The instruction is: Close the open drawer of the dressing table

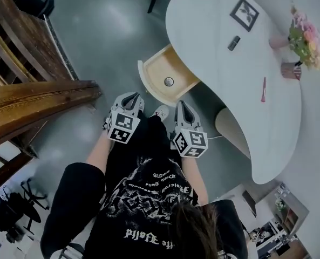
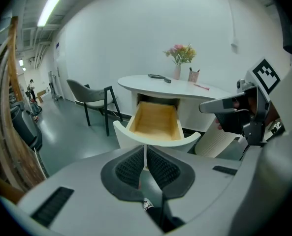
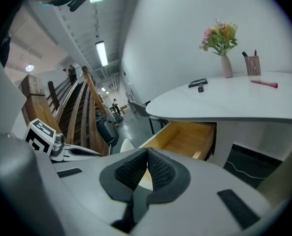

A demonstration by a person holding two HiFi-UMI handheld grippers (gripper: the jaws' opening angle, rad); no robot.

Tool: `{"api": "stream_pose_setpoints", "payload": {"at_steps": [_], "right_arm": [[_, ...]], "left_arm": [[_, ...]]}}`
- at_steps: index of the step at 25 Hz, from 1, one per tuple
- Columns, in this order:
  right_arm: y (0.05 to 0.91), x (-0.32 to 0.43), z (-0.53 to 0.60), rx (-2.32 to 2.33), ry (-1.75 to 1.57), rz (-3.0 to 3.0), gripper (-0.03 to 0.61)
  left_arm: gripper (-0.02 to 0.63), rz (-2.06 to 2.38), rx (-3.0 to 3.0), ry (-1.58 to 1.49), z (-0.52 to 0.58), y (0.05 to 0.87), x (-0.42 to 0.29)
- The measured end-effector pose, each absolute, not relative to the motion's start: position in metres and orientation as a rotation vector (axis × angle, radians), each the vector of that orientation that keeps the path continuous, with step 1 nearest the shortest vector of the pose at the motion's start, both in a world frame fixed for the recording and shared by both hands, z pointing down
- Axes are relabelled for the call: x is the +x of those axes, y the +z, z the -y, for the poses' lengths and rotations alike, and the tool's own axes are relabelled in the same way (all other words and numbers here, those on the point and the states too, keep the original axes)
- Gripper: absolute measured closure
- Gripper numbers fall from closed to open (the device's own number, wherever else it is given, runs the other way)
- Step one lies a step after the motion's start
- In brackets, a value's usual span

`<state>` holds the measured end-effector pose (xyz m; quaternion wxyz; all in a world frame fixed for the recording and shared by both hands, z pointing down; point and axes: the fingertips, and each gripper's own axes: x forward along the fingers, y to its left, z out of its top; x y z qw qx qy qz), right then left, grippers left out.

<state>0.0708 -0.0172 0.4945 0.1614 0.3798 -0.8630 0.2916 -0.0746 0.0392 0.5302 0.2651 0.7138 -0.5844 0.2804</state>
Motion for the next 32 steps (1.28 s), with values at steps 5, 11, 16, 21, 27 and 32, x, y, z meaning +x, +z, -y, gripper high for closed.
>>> {"api": "stream_pose_setpoints", "payload": {"at_steps": [5, 11, 16, 21, 27, 32], "right_arm": [[0.503, 0.054, 0.000, 1.074, 0.866, 2.431, 0.552], [0.515, 0.041, -0.016, 1.088, 0.904, 2.392, 0.552], [0.532, 0.041, -0.033, 1.133, 0.963, 2.311, 0.552], [0.548, 0.040, -0.050, 1.146, 0.989, 2.252, 0.552], [0.567, 0.048, -0.061, 1.207, 1.021, 2.183, 0.552], [0.572, 0.049, -0.068, 1.225, 1.033, 2.151, 0.552]], "left_arm": [[0.588, 1.518, 1.903, 0.749, -0.047, 0.543, -0.083], [0.588, 1.435, 1.922, 0.793, -0.051, 0.567, -0.084], [0.569, 1.406, 1.921, 0.806, -0.048, 0.584, -0.086], [0.493, 1.336, 1.950, 0.840, -0.043, 0.605, -0.084], [0.444, 1.275, 1.936, 0.880, -0.040, 0.630, -0.081], [0.437, 1.223, 1.943, 0.904, -0.036, 0.642, -0.070]]}}
